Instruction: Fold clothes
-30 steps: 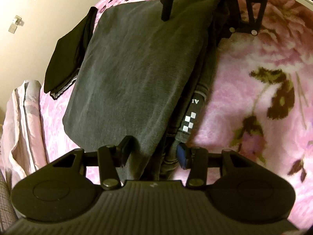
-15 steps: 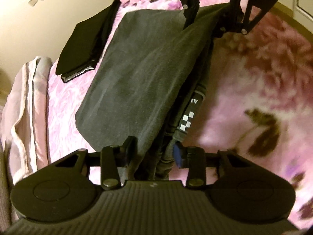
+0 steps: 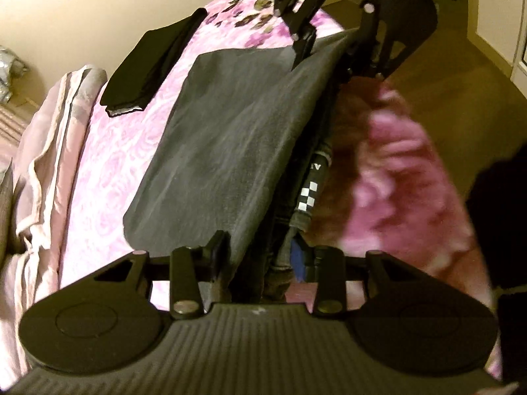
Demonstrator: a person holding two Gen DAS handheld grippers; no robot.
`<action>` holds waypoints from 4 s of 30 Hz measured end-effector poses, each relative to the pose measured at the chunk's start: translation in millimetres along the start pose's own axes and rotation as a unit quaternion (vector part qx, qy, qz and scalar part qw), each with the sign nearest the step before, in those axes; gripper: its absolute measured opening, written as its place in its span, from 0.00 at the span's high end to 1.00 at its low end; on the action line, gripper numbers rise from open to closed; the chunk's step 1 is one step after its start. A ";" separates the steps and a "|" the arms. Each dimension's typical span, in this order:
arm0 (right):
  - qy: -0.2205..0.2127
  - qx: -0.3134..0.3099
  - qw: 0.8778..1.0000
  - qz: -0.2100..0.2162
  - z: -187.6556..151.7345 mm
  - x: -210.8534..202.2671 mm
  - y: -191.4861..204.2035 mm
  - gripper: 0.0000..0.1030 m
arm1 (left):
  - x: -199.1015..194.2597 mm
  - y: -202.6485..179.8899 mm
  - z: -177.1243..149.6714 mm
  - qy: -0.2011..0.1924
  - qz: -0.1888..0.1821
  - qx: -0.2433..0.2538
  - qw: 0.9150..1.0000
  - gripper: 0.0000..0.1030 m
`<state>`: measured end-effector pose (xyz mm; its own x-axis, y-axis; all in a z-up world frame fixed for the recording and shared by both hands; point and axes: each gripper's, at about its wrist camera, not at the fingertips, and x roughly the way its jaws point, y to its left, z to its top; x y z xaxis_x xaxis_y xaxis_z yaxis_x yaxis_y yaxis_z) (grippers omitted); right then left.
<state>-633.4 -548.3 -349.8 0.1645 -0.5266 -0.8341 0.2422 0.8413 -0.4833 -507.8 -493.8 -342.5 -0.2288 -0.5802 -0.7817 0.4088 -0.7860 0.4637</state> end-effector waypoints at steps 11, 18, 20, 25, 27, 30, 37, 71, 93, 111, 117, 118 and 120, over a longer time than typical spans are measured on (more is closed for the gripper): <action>-0.113 -0.035 0.991 -0.069 -58.1 21.9 39.6 0.49 | 28.7 -67.4 -13.8 -0.008 0.128 0.001 0.992 0.57; -0.203 -0.010 0.973 -0.111 -89.0 24.2 53.4 0.49 | 40.7 -95.1 -14.8 -0.023 0.210 -0.016 0.977 0.54; -0.216 -0.009 0.969 -0.120 -93.9 23.0 58.3 0.48 | 39.8 -100.1 -16.9 -0.027 0.221 -0.016 0.975 0.54; -0.230 0.004 0.963 -0.139 -107.4 10.8 70.0 0.33 | 37.6 -109.3 -12.4 -0.011 0.248 -0.025 0.968 0.53; -0.233 0.032 0.964 -0.125 -113.5 -1.1 69.9 0.32 | 29.5 -110.4 -8.6 0.003 0.248 -0.051 0.967 0.50; -0.246 0.110 0.960 -0.075 -127.3 -26.4 57.1 0.32 | 6.3 -110.5 1.9 0.006 0.234 -0.109 0.966 0.45; -0.273 0.214 0.936 -0.050 -161.0 -71.4 30.7 0.32 | -41.7 -112.7 21.0 -0.003 0.245 -0.156 0.957 0.44; -0.125 0.455 0.873 0.121 -61.6 70.9 -184.0 0.33 | 36.5 93.4 -24.5 -0.071 0.093 -0.337 0.934 0.56; -0.178 0.436 0.872 0.132 -71.8 18.1 -163.6 0.32 | 32.4 116.3 -50.1 -0.089 0.072 -0.394 0.912 0.64; -0.200 0.148 0.969 0.008 -100.6 -67.9 8.2 0.08 | -11.4 15.1 -41.1 -0.021 0.146 -0.256 0.955 0.47; -0.151 0.016 0.987 -0.047 -89.1 -35.8 59.5 0.09 | -33.8 -31.6 -24.1 -0.011 0.201 -0.111 0.973 0.32; -0.147 0.010 0.988 -0.051 -85.5 -30.1 59.9 0.13 | -30.5 -38.1 -21.2 -0.010 0.197 -0.096 0.976 0.32; -0.139 0.000 0.989 -0.059 -78.2 -18.7 60.6 0.24 | -21.9 -50.0 -15.8 -0.006 0.186 -0.069 0.980 0.32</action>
<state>-696.6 -477.9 -384.3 0.3917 -0.6342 -0.6666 0.2748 0.7721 -0.5731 -509.3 -438.4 -355.2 -0.0509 -0.8245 -0.5636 0.5819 -0.4832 0.6542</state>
